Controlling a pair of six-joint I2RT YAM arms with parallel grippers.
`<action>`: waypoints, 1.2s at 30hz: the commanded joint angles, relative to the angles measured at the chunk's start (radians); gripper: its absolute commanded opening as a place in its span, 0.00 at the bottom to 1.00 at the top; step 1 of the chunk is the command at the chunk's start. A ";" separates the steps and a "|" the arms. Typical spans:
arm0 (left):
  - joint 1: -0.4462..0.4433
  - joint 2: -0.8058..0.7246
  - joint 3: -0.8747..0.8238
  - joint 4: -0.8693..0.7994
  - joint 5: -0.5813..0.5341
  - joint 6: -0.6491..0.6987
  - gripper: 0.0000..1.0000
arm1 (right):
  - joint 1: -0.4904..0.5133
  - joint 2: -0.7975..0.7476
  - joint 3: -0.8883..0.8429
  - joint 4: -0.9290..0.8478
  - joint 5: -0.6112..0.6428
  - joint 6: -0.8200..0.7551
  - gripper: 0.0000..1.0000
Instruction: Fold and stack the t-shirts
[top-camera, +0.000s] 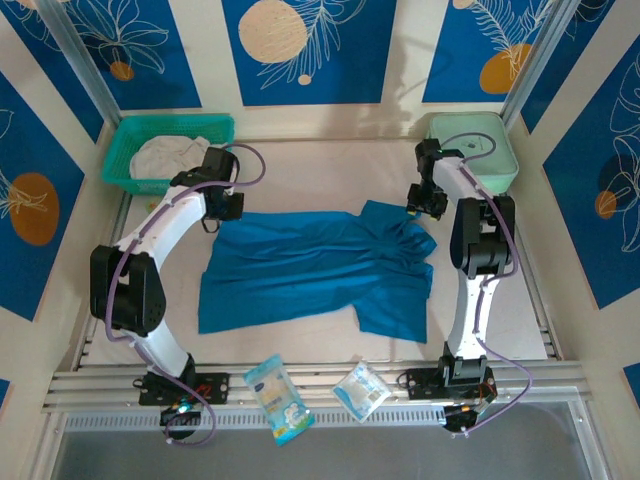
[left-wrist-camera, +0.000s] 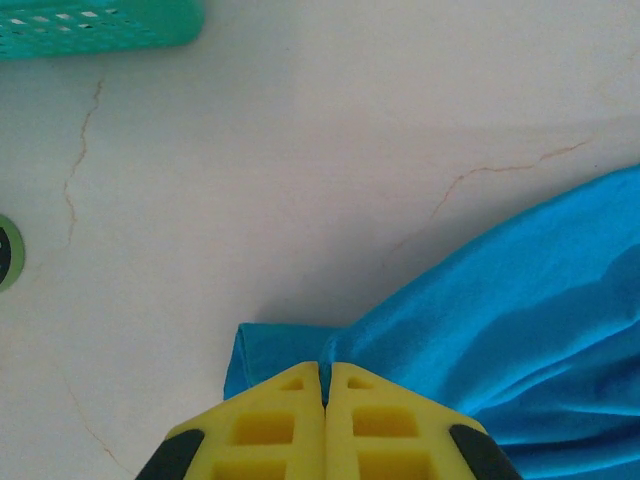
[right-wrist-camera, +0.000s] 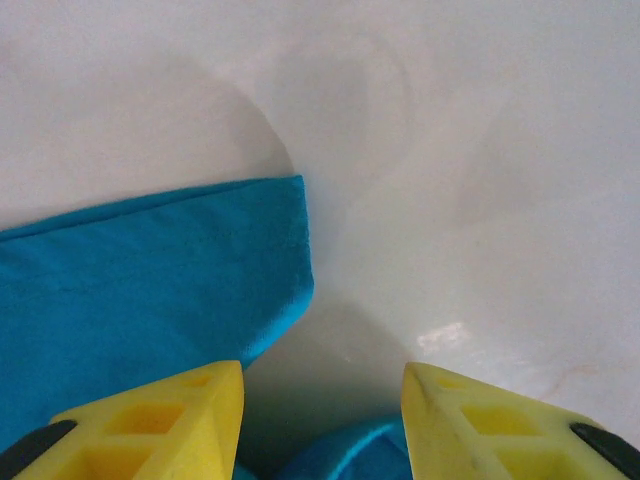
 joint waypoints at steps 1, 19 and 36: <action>0.007 0.001 -0.004 0.007 0.018 -0.012 0.00 | -0.008 0.029 0.037 0.021 -0.031 -0.002 0.46; 0.007 0.029 0.017 0.009 0.012 0.001 0.00 | -0.018 0.202 0.163 -0.003 -0.097 -0.004 0.35; 0.007 -0.021 0.082 0.014 0.048 0.007 0.00 | -0.001 0.012 0.161 0.014 -0.133 -0.071 0.00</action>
